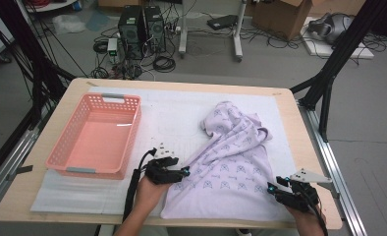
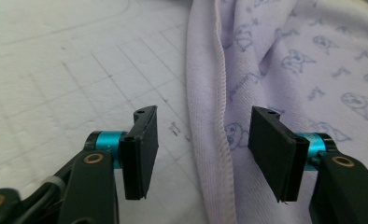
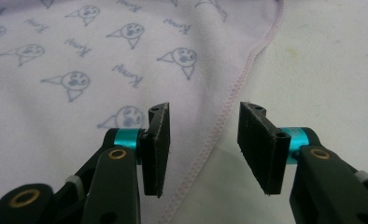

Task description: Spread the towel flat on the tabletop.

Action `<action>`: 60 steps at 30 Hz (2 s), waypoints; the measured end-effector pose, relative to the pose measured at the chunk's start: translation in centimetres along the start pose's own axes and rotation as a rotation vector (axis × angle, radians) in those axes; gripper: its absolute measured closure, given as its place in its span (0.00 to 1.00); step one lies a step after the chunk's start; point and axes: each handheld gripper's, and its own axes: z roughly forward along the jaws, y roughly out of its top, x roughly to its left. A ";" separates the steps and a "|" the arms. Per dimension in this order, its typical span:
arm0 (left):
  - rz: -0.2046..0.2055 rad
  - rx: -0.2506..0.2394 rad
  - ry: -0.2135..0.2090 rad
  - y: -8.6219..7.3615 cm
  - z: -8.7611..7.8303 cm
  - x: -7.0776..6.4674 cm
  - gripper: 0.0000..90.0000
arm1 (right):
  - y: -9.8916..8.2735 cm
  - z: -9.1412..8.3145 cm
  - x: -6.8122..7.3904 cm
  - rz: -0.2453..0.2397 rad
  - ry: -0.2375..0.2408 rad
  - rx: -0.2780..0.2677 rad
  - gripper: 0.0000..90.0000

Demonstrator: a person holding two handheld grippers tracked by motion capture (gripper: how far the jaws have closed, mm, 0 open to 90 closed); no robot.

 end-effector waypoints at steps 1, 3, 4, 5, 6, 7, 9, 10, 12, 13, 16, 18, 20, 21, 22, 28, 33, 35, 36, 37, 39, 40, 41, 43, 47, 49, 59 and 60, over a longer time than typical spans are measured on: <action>0.020 -0.001 0.011 0.0 0.1 -0.2 0.51 | 0.0 0.1 0.0 -0.005 -0.002 -0.002 0.59; 0.066 0.012 0.064 0.0 0.0 -0.6 0.64 | -0.2 0.2 -0.1 -0.002 -0.001 0.004 0.59; 0.084 0.017 0.069 0.0 -0.1 -0.7 0.79 | -0.2 0.2 -0.1 0.002 -0.003 0.004 0.59; 0.068 0.022 0.043 -0.1 -0.3 -0.6 0.91 | -0.3 0.3 -0.2 0.006 -0.004 0.005 0.59; 0.057 0.025 0.044 -0.2 -0.6 -0.5 0.95 | -0.3 0.3 -0.2 0.013 -0.004 0.006 0.59; 0.056 0.024 0.040 -0.5 -1.0 -0.5 0.96 | -0.4 0.2 -0.3 0.012 -0.004 0.003 0.59; 0.043 0.003 0.033 -1.5 -2.0 -0.5 0.97 | -0.5 0.1 -0.2 0.017 -0.001 -0.002 0.59; 0.032 0.002 0.031 -1.9 -2.7 -0.4 0.97 | -0.5 0.0 -0.2 0.023 0.005 0.001 0.59; 0.014 -0.018 0.028 -2.8 -4.1 -0.4 0.97 | -0.5 0.1 -0.2 0.031 0.011 0.002 0.59; 0.018 -0.025 0.029 -3.1 -4.8 -0.4 0.97 | -0.5 0.1 -0.2 0.030 0.013 0.002 0.59; -0.006 -0.052 0.020 -4.1 -6.5 -0.2 0.97 | -0.3 0.4 0.1 0.029 0.031 -0.002 0.59; -0.003 -0.058 0.021 -4.6 -7.1 -0.3 0.97 | -0.1 0.7 0.6 0.014 0.037 0.001 0.58; -0.003 -0.062 0.022 -5.2 -7.3 -0.3 0.97 | 0.1 0.9 1.1 0.002 0.033 0.011 0.57; -0.010 -0.073 0.019 -5.6 -7.4 -0.3 0.97 | 0.1 1.0 1.2 -0.008 0.033 0.012 0.60; -0.009 -0.076 0.018 -5.8 -7.5 -0.3 0.97 | 0.1 1.1 1.4 -0.020 0.025 0.012 0.65; -0.002 -0.089 -0.003 -6.0 -7.8 -1.0 0.97 | 0.0 0.7 1.5 -0.020 0.077 0.027 0.95; -0.013 -0.088 -0.024 -6.5 -8.4 -1.3 0.97 | -1.3 -1.3 0.7 0.028 0.081 0.050 0.96; -0.023 -0.087 -0.037 -6.9 -8.7 -1.6 0.97 | -1.9 -2.2 0.8 0.021 0.079 0.064 0.96; -0.025 -0.080 -0.045 -7.1 -8.8 -1.7 0.97 | -2.2 -2.7 0.8 0.014 0.077 0.070 0.96; -0.019 -0.074 -0.050 -7.2 -8.9 -2.0 0.97 | -2.6 -3.1 1.0 0.015 0.081 0.080 0.96; -0.001 -0.061 -0.061 -7.4 -8.8 -2.5 0.97 | -3.3 -3.9 1.1 0.017 0.088 0.091 0.96; 0.003 -0.061 -0.069 -7.4 -8.8 -2.7 0.97 | -3.5 -4.3 1.1 0.020 0.089 0.096 0.96; 0.002 -0.070 -0.077 -7.4 -8.8 -2.8 0.97 | -3.7 -4.7 1.2 0.016 0.079 0.100 0.96; 0.001 -0.082 -0.079 -7.1 -8.7 -2.7 0.89 | -3.8 -5.1 1.6 0.005 0.072 0.092 0.94; -0.025 -0.113 -0.048 -6.1 -8.0 -1.7 0.66 | -3.0 -5.1 1.5 0.025 0.074 0.011 0.74; -0.033 -0.123 -0.044 -5.2 -7.6 -0.9 0.59 | -2.3 -4.6 1.2 0.029 0.055 -0.026 0.70; -0.028 -0.107 -0.039 -1.2 -4.2 0.5 0.57 | 2.3 0.7 -0.1 0.007 0.007 -0.082 0.49; -0.030 -0.105 -0.037 -1.1 -4.0 0.7 0.57 | 2.7 1.1 -0.2 0.018 0.029 -0.095 0.49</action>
